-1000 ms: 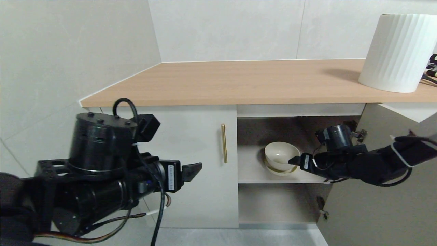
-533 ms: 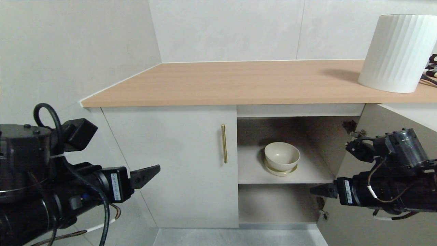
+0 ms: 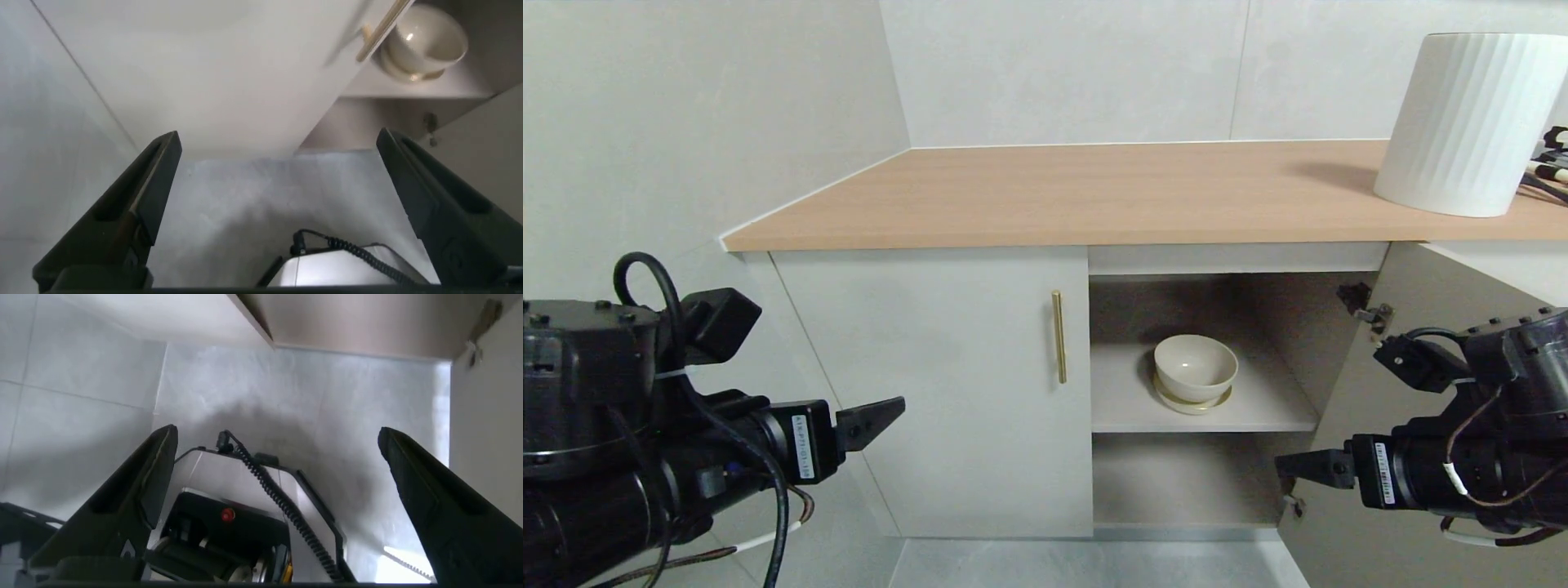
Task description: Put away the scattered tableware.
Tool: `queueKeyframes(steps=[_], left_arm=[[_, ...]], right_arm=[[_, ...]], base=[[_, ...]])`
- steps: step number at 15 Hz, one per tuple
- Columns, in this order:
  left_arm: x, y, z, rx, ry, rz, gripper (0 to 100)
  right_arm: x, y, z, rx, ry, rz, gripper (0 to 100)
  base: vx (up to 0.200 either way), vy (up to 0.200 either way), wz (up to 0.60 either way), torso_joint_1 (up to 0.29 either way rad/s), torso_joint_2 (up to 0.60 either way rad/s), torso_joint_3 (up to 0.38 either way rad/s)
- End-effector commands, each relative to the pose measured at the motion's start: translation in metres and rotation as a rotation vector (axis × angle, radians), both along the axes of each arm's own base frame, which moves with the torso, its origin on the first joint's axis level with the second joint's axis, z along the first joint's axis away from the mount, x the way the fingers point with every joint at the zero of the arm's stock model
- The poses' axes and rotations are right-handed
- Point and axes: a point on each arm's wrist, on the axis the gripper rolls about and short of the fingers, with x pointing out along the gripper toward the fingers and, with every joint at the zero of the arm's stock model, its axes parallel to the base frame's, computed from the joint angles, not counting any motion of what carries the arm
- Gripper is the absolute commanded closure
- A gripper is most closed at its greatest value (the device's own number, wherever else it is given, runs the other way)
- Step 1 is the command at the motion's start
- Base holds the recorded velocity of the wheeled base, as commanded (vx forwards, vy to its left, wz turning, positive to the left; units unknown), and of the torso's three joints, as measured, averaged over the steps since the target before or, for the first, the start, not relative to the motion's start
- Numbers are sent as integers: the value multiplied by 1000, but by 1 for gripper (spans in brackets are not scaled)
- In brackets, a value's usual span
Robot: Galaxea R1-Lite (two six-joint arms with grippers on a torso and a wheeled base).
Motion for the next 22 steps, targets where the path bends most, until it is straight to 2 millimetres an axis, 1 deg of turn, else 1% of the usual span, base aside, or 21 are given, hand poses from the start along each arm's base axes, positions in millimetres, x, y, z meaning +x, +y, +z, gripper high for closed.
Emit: queueKeyframes(steps=[1, 4, 12, 14, 16, 17, 19, 22], left_arm=[[3, -1, -3, 5, 12, 0, 0], [3, -2, -4, 7, 16, -3, 0], [2, -2, -4, 10, 18, -6, 0], [2, -2, -5, 13, 18, -6, 0], [-1, -1, -3, 10, 9, -9, 0], [-1, -1, -3, 11, 10, -9, 0], [-2, -1, -2, 8, 3, -10, 0], [-2, -1, -2, 17, 1, -12, 0]], right_arm=[[1, 1, -3, -5, 14, 4, 0], [2, 4, -8, -14, 32, 12, 0], [0, 5, -8, -15, 33, 21, 0], [-2, 7, -6, -13, 24, 29, 0], [-7, 4, 3, -7, -21, 19, 0], [-8, 4, 4, -5, -25, 19, 0], [-11, 3, 3, -6, -22, 19, 0], [-17, 0, -5, -19, 2, 22, 0]], base=[[-200, 0, 0, 7, 7, 7], [-200, 0, 0, 4, 2, 5], [-200, 0, 0, 2, 3, 4], [0, 0, 0, 0, 0, 0], [0, 0, 0, 0, 0, 0], [0, 0, 0, 0, 0, 0], [0, 0, 0, 0, 0, 0], [0, 0, 0, 0, 0, 0]])
